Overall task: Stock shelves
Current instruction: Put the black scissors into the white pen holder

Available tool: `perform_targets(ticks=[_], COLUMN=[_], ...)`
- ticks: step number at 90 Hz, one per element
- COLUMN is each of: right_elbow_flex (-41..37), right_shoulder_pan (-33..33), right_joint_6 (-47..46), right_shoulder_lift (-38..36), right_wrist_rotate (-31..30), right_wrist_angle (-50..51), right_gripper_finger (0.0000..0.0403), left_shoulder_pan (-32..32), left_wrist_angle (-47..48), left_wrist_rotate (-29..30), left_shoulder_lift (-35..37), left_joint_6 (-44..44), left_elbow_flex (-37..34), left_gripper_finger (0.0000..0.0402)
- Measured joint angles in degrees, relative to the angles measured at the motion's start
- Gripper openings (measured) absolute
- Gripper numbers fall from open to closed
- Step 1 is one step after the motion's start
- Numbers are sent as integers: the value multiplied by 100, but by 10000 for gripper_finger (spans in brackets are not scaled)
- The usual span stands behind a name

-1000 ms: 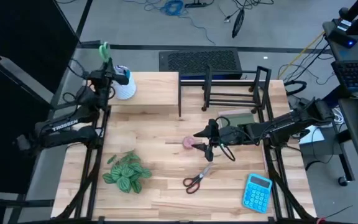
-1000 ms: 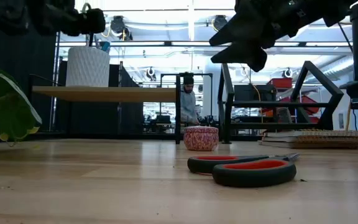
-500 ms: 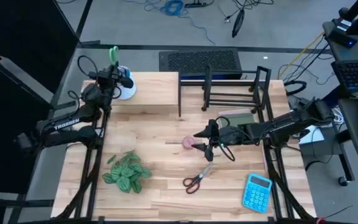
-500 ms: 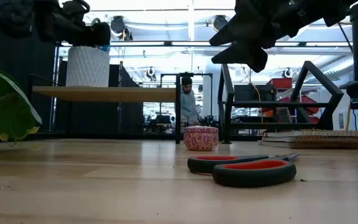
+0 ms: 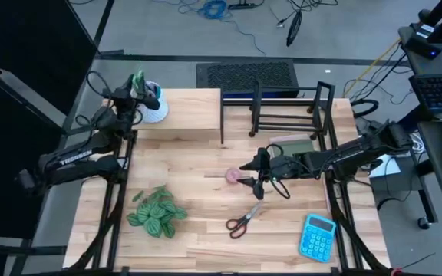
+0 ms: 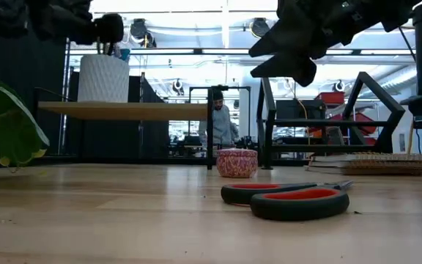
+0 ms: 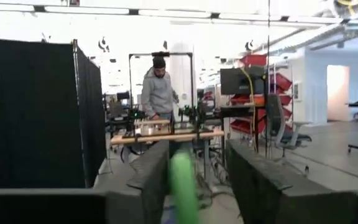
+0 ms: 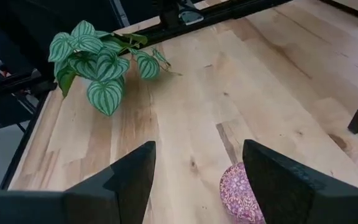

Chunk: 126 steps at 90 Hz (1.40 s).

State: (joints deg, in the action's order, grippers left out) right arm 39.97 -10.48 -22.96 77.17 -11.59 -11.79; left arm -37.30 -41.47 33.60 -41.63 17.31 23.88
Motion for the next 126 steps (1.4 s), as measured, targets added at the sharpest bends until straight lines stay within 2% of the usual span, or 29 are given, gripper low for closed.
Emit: perform_targets(ticks=[15, 27, 38, 47, 64, 75, 104, 126], right_elbow_flex=[0, 0, 0, 0, 0, 0, 0, 0], right_shoulder_pan=[-2, -15, -126, -281, -620, -789, -1097, -1295], right_joint_6=[228, 288, 417, 554, 1314, 1719, 1637, 1685], right_shoulder_lift=[-133, -549, -826, -839, -745, -712, -211, 462], right_wrist_rotate=[238, 493, 761, 793, 790, 786, 766, 732], right_wrist_angle=[62, 693, 1469, 1811, 1869, 1892, 1850, 1585], right_gripper_finger=[224, 224, 224, 224, 224, 224, 224, 224], left_shoulder_pan=[467, 1051, 1599, 1868, 2230, 2577, 3736, 4689], left_wrist_angle=[20, 155, 894, 1540, 2430, 2942, 3658, 3829], left_wrist_rotate=[-47, -61, -57, 67, 160, 551, 791, 1016], left_shoulder_lift=[414, 498, 448, 293, 182, 80, -732, -1565], left_joint_6=[207, 898, 1558, 1627, 1848, 1930, 2066, 2055], left_elbow_flex=[156, 485, 986, 1355, 1885, 2243, 3169, 3229], left_gripper_finger=[193, 196, 196, 196, 196, 196, 196, 196])
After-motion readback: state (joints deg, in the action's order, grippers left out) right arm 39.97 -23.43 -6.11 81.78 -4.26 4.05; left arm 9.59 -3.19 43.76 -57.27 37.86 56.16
